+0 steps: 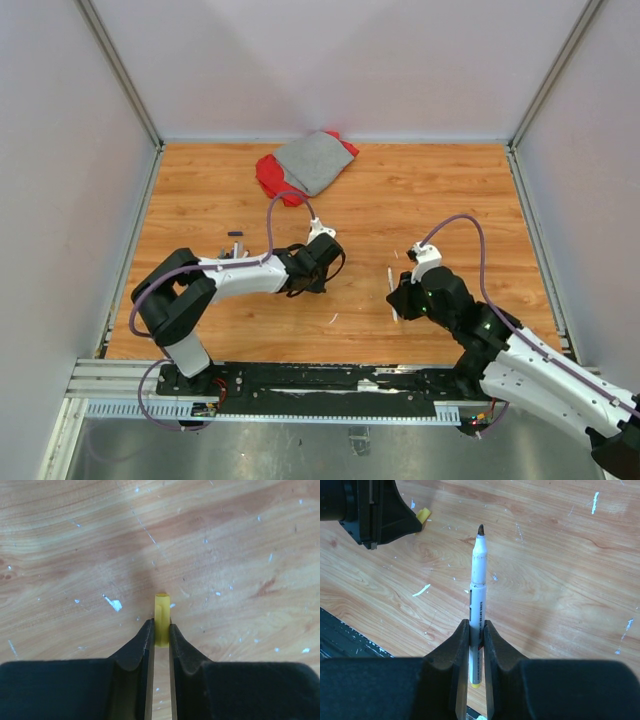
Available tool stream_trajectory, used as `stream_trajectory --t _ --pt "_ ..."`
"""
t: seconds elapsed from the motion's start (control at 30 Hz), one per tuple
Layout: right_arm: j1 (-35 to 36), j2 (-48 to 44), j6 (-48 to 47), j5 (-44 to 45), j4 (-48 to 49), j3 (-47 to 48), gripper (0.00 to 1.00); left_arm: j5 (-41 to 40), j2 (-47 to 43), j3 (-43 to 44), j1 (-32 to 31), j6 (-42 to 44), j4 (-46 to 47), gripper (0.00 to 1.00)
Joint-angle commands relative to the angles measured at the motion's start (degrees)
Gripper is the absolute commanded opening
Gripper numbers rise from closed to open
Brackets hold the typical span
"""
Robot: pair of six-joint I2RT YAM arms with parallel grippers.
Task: Insert the pens into the pen caps
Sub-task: Adjust the pen cap at the center of the board.
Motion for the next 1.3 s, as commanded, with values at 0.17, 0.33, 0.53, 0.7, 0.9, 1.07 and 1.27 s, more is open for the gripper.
stream_trajectory --t 0.17,0.33,0.53,0.7,0.9,1.07,1.27 --pt "0.2 -2.5 -1.8 1.8 -1.7 3.5 0.01 9.4 -7.8 -3.6 -1.5 16.8 -0.3 0.13" --pt "0.3 -3.1 -2.6 3.1 -3.2 4.6 0.01 8.9 -7.3 -3.6 -1.5 18.5 -1.5 0.13" --pt "0.3 -3.6 -2.5 3.4 -3.8 4.6 0.01 7.3 -5.6 -3.1 -1.5 18.5 -2.3 0.16" --pt "0.2 -3.3 -2.5 3.4 -3.8 4.9 0.01 5.3 -5.7 -3.4 -1.5 17.8 -2.3 0.32" --pt "0.3 -3.4 -2.8 3.3 -4.0 5.2 0.01 4.3 -7.5 -4.1 -1.5 16.9 -2.2 0.5" --pt "0.3 -3.4 -2.7 2.9 -4.0 5.3 0.01 4.0 -8.3 -4.9 -1.5 15.1 -3.0 0.5" --pt "0.3 -3.6 -2.7 2.7 -4.0 5.3 0.0 2.6 -8.4 -5.5 -1.5 12.3 -4.8 0.48"
